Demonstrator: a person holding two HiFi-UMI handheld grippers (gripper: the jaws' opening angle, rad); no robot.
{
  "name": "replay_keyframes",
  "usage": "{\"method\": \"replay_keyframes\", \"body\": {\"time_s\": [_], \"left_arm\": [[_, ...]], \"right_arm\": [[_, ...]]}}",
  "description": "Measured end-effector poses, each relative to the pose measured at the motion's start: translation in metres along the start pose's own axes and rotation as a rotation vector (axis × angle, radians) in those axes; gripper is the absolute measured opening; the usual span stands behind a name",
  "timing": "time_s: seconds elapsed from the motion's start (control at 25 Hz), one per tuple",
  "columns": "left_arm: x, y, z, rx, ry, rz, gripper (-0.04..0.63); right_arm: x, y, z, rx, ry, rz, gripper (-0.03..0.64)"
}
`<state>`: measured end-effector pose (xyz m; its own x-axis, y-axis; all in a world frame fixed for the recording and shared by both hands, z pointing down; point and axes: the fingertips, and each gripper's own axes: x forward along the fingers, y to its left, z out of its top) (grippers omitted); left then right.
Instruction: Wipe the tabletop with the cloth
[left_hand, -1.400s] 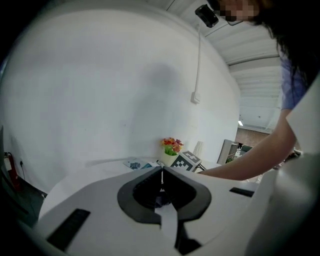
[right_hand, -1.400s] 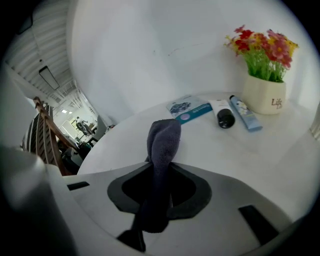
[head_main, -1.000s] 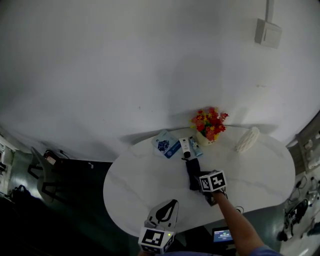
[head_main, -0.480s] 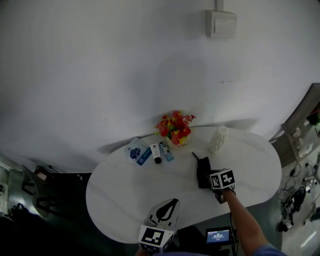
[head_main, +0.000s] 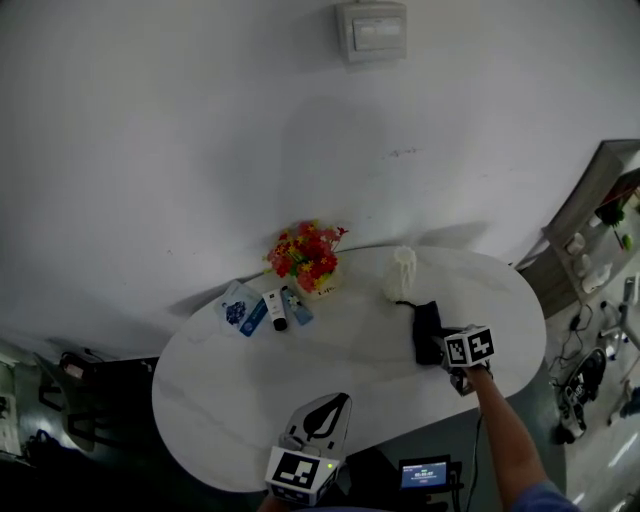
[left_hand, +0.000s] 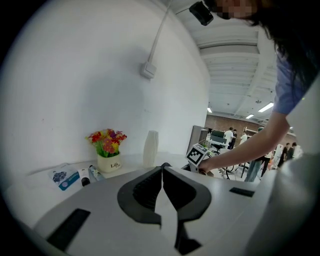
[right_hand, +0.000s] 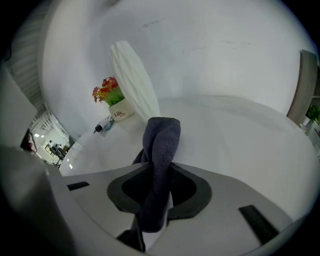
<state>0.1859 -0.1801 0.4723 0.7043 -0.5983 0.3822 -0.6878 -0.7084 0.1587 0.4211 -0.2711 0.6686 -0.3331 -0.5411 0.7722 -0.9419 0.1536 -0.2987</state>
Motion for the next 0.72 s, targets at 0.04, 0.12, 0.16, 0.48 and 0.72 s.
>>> {"method": "replay_keyframes", "body": {"time_s": [0.04,0.12,0.16,0.48,0.72], "left_arm": [[0.002,-0.002,0.000,0.003,0.006,-0.004,0.020],[0.007,-0.005,-0.002,0.008,0.017,-0.010,0.020],[0.009,-0.006,-0.003,0.009,0.023,-0.013,0.020],[0.029,-0.019,-0.001,0.022,0.042,-0.053,0.020],[0.040,-0.022,0.005,0.033,0.045,-0.076,0.020]], "right_arm": [[-0.003,-0.009,0.000,0.001,-0.001,-0.004,0.087],[-0.011,-0.027,0.001,0.001,-0.002,-0.020,0.087],[-0.015,-0.036,0.000,0.005,-0.003,-0.032,0.087],[-0.052,-0.117,-0.007,0.026,0.001,-0.166,0.087],[-0.084,-0.181,-0.015,0.078,0.005,-0.290,0.087]]}}
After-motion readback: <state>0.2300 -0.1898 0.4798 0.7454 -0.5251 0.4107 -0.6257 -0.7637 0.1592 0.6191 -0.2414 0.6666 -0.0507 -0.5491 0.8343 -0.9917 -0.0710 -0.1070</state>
